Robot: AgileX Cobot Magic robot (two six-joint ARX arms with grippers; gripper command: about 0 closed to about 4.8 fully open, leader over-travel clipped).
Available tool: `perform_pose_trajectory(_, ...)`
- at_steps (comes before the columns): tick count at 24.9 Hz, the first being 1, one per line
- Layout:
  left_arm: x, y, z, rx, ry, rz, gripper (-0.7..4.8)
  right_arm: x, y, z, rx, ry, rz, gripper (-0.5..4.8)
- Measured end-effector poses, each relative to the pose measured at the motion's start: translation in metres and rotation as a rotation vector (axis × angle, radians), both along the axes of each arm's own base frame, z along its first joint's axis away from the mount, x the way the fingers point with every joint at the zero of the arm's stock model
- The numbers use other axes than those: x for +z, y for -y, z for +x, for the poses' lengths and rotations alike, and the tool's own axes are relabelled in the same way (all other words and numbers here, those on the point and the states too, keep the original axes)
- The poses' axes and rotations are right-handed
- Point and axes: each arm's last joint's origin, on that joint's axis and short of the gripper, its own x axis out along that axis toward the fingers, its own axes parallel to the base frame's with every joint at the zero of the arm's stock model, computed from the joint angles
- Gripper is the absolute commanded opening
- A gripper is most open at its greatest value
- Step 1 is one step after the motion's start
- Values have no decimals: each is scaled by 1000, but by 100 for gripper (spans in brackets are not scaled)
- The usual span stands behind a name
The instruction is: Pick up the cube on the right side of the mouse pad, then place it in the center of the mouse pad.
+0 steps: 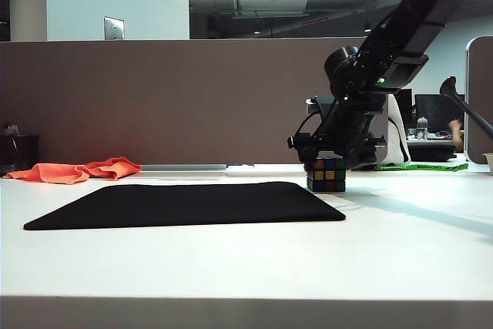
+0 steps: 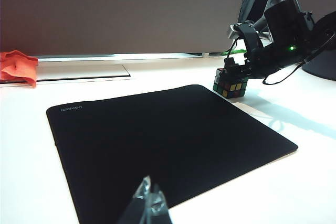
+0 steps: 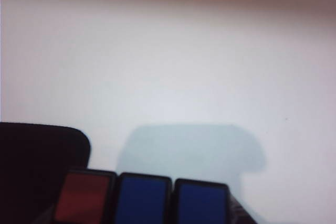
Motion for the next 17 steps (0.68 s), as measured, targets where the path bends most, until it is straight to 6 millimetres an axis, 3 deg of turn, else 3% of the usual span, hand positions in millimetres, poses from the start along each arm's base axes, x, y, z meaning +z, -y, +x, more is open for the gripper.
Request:
perform_pose_trajectory(1,0,0,0,0,0,0,-6,0,0,0,-1,-4,-1,268)
perform_pose_trajectory(4,0,0,0,0,0,0,-6,0,0,0,-1,-10,-4,262)
perform_pose_trajectory(17,0,0,0,0,0,0,-6,4,0,-3,12,-19,2,260)
